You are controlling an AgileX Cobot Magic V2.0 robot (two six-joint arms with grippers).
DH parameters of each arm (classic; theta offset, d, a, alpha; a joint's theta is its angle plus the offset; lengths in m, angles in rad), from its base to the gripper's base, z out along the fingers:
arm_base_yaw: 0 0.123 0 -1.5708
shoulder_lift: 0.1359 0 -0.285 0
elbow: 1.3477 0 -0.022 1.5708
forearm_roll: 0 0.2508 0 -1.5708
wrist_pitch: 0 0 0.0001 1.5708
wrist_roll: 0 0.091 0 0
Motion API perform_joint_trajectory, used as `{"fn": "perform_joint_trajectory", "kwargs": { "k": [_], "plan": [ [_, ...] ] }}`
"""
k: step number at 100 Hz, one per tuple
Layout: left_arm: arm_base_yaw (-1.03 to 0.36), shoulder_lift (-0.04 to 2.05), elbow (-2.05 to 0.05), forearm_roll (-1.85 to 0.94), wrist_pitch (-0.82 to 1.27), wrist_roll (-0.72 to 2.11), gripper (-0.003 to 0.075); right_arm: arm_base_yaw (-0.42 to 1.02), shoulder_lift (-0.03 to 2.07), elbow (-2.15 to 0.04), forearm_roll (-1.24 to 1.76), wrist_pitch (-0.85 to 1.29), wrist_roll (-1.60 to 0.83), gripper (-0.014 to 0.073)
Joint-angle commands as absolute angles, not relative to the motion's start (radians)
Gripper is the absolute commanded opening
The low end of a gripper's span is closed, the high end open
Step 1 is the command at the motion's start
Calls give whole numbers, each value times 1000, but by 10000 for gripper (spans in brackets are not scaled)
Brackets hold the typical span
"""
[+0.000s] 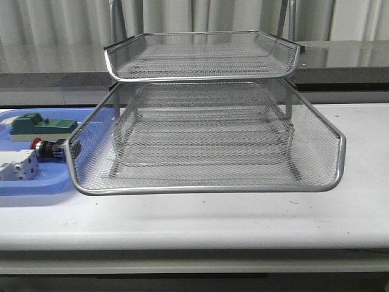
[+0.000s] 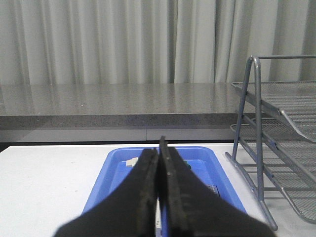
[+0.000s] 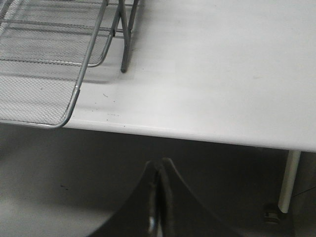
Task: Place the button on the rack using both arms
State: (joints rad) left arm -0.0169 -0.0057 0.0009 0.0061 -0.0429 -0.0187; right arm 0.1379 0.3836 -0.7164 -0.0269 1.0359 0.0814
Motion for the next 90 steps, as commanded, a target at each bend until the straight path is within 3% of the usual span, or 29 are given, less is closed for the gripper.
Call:
{"fn": "perform_joint_trajectory", "kwargs": {
  "k": [1, 48, 69, 90],
  "plan": [
    [-14, -37, 49, 0, -116, -27, -20, 138, 391, -748, -38, 977, 80, -70],
    [-14, -29, 5, -10, -207, -27, -20, 138, 391, -748, -38, 977, 80, -70],
    [-14, 98, -201, -48, 0, -27, -20, 138, 391, -748, -38, 977, 80, -70],
    [-14, 375, -472, -48, 172, -27, -20, 138, 391, -748, -38, 977, 80, -70]
  ]
}}
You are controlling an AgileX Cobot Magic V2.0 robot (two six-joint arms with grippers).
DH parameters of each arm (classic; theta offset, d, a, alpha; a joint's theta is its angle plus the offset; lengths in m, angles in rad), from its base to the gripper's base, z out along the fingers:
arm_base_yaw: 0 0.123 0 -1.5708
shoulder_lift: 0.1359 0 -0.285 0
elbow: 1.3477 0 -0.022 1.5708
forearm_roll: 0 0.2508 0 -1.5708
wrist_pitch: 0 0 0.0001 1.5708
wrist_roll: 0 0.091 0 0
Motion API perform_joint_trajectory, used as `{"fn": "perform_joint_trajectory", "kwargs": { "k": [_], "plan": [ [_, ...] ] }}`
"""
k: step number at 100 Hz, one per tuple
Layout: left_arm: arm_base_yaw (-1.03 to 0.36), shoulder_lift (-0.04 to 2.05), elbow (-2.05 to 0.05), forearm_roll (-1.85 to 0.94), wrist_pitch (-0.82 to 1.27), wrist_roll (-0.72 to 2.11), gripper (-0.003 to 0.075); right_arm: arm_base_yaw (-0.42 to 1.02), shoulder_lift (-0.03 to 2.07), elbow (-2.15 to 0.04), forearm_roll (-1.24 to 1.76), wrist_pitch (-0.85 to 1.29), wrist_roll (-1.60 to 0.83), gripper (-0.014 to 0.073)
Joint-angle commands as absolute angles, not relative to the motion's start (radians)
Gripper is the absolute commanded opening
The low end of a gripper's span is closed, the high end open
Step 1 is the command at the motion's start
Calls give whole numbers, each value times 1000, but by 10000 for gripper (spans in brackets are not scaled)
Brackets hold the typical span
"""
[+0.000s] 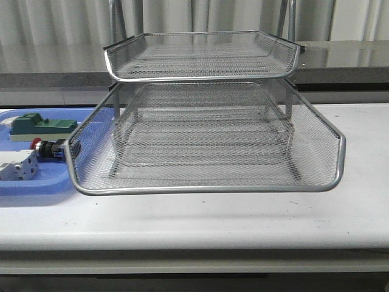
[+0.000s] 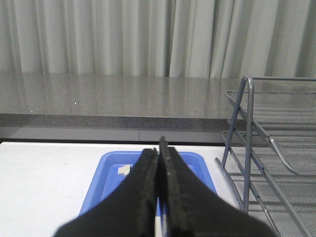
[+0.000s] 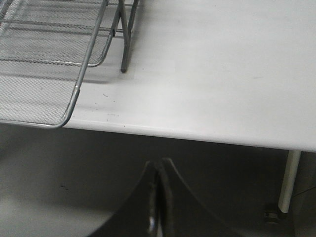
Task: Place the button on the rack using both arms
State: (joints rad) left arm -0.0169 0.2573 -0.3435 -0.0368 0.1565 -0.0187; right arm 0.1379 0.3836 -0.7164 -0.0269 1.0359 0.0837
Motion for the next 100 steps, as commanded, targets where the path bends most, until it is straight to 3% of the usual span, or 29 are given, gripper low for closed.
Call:
{"fn": "perform_joint_trajectory", "kwargs": {
  "k": [1, 36, 89, 100],
  "plan": [
    [-14, 396, -482, -48, 189, -27, -20, 138, 391, -748, -38, 977, 80, -70],
    [-14, 910, -950, -42, 539, 23, -20, 138, 391, -748, -38, 977, 80, -70],
    [-14, 1608, -1497, -42, 818, 167, -18, 138, 391, -748, -38, 977, 80, -70],
    [-19, 1681, -1563, -46, 872, 206, 27, 138, 391, -748, -38, 977, 80, -70]
  ]
}}
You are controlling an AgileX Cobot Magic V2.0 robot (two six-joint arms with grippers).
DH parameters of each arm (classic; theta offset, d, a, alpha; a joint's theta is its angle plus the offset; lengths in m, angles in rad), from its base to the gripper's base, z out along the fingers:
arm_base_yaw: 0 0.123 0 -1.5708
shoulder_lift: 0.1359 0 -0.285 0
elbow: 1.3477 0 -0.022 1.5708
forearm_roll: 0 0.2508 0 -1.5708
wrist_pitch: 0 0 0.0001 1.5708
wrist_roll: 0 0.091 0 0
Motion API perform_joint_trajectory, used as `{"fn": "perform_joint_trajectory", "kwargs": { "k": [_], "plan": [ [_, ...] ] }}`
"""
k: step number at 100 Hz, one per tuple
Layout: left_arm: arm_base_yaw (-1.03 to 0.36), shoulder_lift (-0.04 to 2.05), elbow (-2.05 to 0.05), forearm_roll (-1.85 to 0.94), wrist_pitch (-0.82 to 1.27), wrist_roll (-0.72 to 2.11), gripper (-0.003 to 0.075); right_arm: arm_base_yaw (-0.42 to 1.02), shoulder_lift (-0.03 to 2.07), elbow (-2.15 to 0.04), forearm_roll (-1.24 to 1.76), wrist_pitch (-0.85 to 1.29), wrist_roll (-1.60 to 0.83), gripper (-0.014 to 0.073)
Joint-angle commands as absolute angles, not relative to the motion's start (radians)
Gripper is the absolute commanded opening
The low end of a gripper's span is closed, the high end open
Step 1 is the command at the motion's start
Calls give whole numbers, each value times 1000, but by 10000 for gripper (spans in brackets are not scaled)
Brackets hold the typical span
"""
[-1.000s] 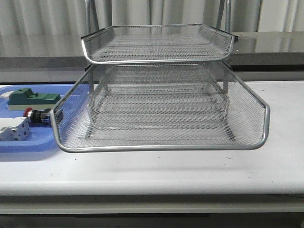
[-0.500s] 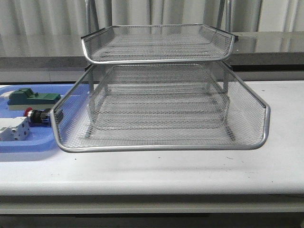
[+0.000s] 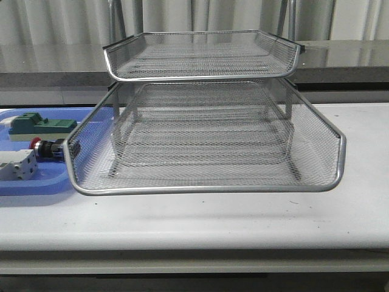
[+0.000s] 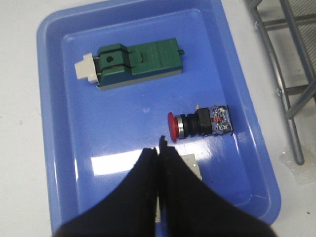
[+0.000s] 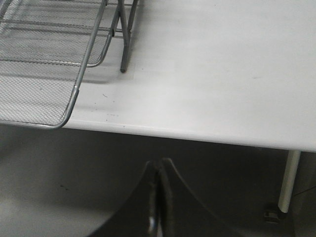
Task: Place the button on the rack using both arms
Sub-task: 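Lower the left gripper onto the red push button in the blue tray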
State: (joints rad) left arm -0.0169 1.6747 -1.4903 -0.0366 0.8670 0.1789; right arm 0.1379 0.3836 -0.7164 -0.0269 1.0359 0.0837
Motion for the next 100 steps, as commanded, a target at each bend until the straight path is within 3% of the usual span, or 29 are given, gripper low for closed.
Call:
{"fn": "perform_joint_trajectory", "kwargs": {
  "k": [1, 10, 25, 32, 78, 100],
  "plan": [
    [-19, 1688, -1567, -48, 874, 210, 41, 138, 391, -748, -38, 977, 80, -70],
    [-27, 1717, -1590, -50, 895, 240, 167, 138, 391, -748, -38, 977, 80, -70],
    [-27, 1730, -1592, -47, 894, 267, 505, 138, 391, -748, -38, 977, 80, -70],
    [-27, 1731, -1592, -44, 892, 267, 592, 138, 391, -748, -38, 978, 80, -70],
    [-27, 1749, -1599, -119, 857, 371, 566, 138, 391, -748, -38, 978, 80, -70],
    [-27, 1874, -1749, -185, 997, 560, 566, 138, 391, -748, -38, 978, 80, -70]
  ]
}}
